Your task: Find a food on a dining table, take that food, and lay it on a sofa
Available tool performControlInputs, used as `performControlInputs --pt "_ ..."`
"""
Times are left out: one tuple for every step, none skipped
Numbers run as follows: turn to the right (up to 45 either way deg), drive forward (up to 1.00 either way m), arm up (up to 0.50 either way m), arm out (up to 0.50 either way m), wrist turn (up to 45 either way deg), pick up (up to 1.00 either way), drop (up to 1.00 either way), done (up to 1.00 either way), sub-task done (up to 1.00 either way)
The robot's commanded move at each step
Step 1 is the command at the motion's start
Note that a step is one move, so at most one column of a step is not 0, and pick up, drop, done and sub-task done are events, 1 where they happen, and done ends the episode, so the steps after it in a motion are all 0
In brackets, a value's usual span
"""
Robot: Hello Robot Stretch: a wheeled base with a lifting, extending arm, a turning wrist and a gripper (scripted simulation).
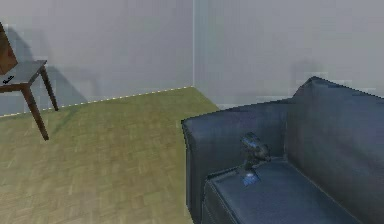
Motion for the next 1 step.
performControlInputs --pt "0.0 0.0 0.0 0.0 45.0 0.0 0.0 0.0 0.0"
